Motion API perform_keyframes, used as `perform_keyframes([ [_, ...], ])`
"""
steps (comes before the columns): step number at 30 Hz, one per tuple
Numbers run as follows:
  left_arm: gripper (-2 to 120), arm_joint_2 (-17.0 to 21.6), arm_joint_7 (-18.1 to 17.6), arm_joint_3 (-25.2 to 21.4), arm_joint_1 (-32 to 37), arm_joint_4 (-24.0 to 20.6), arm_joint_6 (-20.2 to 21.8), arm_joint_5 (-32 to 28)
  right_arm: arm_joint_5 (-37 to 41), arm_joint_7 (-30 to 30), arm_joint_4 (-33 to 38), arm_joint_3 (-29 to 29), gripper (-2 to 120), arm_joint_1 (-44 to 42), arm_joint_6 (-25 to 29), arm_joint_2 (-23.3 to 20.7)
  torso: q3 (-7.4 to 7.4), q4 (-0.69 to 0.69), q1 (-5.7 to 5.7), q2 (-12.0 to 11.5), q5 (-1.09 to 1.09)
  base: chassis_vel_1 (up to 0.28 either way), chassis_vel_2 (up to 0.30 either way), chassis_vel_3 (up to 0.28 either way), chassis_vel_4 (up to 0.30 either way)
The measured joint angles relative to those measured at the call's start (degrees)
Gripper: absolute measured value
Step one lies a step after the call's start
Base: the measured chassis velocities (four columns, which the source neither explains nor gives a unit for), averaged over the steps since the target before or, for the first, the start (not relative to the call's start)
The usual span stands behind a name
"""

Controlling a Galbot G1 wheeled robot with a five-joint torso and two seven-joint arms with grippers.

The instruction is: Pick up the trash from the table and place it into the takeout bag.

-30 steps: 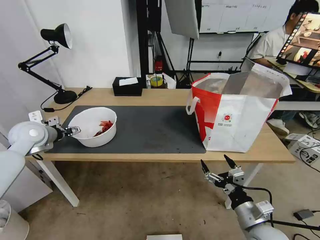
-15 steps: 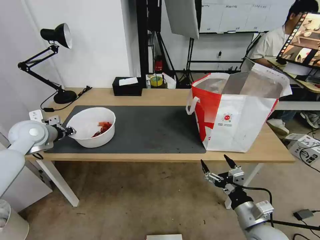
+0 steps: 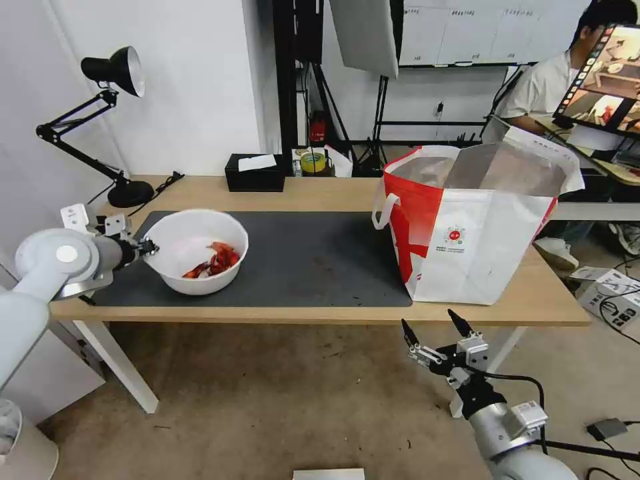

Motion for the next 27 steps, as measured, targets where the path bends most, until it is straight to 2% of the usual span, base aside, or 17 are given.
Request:
perform_keyframes([
  [5, 0, -0.66, 0.05, 2.87, -4.19, -1.44, -1.04, -0.79, 0.0, 0.0, 0.0, 0.0, 100, 0.0, 0.0, 0.0, 0.0, 0.0, 0.0, 0.0, 0.01, 0.0, 0.0, 0.0, 0.0],
  [6, 0, -1.44, 0.07, 5.02, -7.71, -2.19, -1.67, -1.59, 0.0, 0.0, 0.0, 0.0, 100, 0.0, 0.0, 0.0, 0.0, 0.01, 0.0, 0.0, 0.0, 0.0, 0.0, 0.0, 0.0],
  [10, 0, -2.89, 0.08, 7.65, -12.27, -2.49, -2.25, -2.21, 0.0, -0.01, 0.0, 0.0, 100, 0.0, 0.0, 0.0, 0.0, 0.0, 0.0, 0.0, 0.02, 0.0, 0.0, 0.0, 0.0],
  [12, 0, -5.13, -0.05, 11.57, -18.39, -1.83, -2.59, -2.82, 0.0, 0.0, 0.0, 0.0, 100, 0.0, 0.0, 0.0, 0.0, 0.0, 0.0, 0.0, 0.01, 0.0, 0.0, 0.0, 0.0],
  [13, 0, -5.13, -0.05, 11.57, -18.39, -1.83, -2.59, -2.82, 0.0, 0.0, 0.0, 0.0, 100, 0.0, 0.0, 0.0, 0.0, 0.0, 0.0, 0.0, 0.01, 0.0, 0.0, 0.0, 0.0],
  [16, 0, -9.22, -1.05, 18.27, -26.45, 0.16, -2.82, -4.2, 0.0, -0.01, 0.0, 0.01, 100, 0.01, 0.0, -0.01, 0.0, 0.0, 0.0, 0.0, 0.0, 0.0, 0.0, 0.0, 0.0],
  [17, 0, -9.22, -1.05, 18.27, -26.45, 0.16, -2.82, -4.2, 0.0, -0.01, 0.0, 0.01, 100, 0.01, 0.0, -0.01, 0.0, 0.0, 0.0, 0.0, 0.0, 0.0, 0.0, 0.0, 0.0],
  [20, 0, -13.83, -2.87, 23.07, -33.46, 2.61, -3.06, -5.81, 0.0, -0.01, 0.01, 0.01, 100, 0.0, 0.0, -0.01, 0.01, -0.02, 0.01, 0.0, 0.02, 0.0, 0.0, 0.0, 0.0],
  [21, 0, -13.83, -2.87, 23.07, -33.46, 2.61, -3.06, -5.81, 0.0, -0.01, 0.01, 0.01, 100, 0.0, 0.0, -0.01, 0.01, -0.02, 0.01, 0.0, 0.02, 0.0, 0.0, 0.0, 0.0],
  [23, 0, -17.41, -3.68, 25.94, -37.99, 5.17, -3.2, -6.25, 0.0, 0.0, 0.0, 0.01, 100, 0.0, 0.0, -0.01, 0.0, -0.01, 0.01, 0.0, 0.02, 0.0, 0.0, 0.0, 0.0],
  [24, 0, -17.41, -3.68, 25.94, -37.99, 5.17, -3.2, -6.25, 0.0, 0.0, 0.0, 0.01, 100, 0.0, 0.0, -0.01, 0.0, -0.01, 0.01, 0.0, 0.02, 0.0, 0.0, 0.0, 0.0],
  [27, 0, -21.59, -3.95, 28.05, -42.0, 7.9, -3.35, -6.49, 0.0, 0.0, 0.0, 0.01, 100, 0.01, 0.0, -0.01, 0.0, 0.01, 0.01, 0.0, 0.01, 0.0, 0.0, 0.0, 0.0],
])
